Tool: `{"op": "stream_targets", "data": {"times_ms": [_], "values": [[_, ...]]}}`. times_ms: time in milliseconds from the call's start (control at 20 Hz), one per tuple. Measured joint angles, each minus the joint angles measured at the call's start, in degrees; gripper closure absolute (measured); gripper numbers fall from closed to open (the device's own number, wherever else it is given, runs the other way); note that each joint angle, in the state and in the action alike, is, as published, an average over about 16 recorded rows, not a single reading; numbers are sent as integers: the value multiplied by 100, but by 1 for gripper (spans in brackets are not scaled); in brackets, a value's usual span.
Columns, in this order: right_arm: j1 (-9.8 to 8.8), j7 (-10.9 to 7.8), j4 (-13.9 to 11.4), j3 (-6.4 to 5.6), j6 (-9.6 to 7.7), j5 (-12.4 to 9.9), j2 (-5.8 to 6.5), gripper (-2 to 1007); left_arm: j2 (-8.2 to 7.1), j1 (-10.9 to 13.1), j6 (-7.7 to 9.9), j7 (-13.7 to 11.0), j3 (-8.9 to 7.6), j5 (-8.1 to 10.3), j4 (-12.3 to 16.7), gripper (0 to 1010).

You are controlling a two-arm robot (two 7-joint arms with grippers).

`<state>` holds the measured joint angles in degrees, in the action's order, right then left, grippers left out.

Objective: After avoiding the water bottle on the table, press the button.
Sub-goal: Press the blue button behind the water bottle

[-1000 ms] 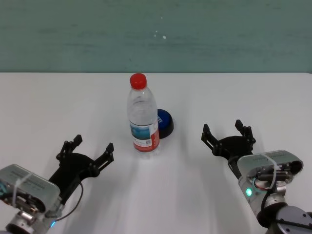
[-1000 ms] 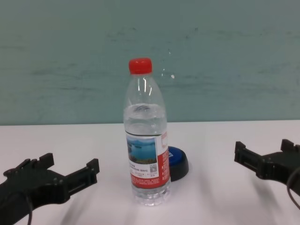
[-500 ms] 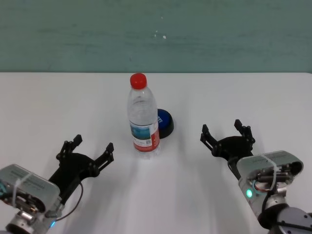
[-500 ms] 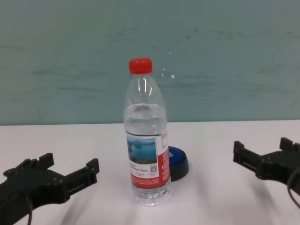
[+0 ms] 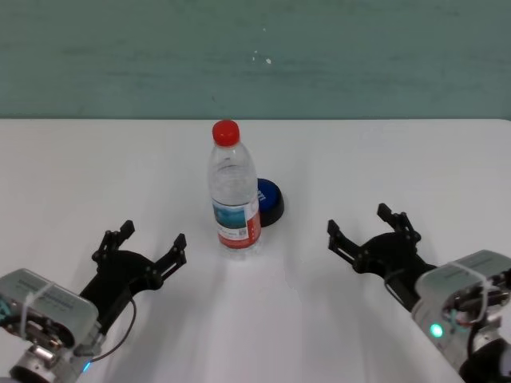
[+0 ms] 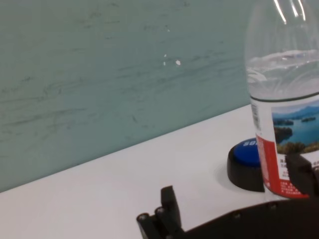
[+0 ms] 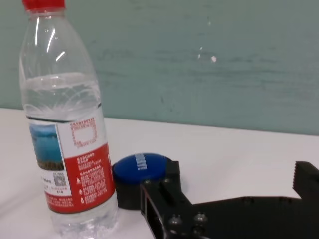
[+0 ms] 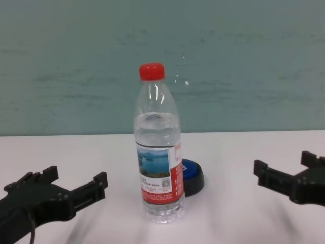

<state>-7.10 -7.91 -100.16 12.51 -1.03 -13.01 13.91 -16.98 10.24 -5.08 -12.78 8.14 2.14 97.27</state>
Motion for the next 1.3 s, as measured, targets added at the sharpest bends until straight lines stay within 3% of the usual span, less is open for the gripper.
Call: {"op": "stream_targets", "data": {"times_ms": [250, 500, 950, 1300], "values": [[-60, -452, -168, -130, -179, -293, 225, 1, 0, 0, 0, 0, 0, 0, 0, 10], [-117, -718, -350, -252, -318, -567, 440, 1, 0, 0, 0, 0, 0, 0, 0, 10], [-367, -870, -749, -449, -440, -998, 797, 1, 0, 0, 0, 0, 0, 0, 0, 10], [-521, -936, -889, -484, -527, -1251, 1004, 1, 0, 0, 0, 0, 0, 0, 0, 10]]}}
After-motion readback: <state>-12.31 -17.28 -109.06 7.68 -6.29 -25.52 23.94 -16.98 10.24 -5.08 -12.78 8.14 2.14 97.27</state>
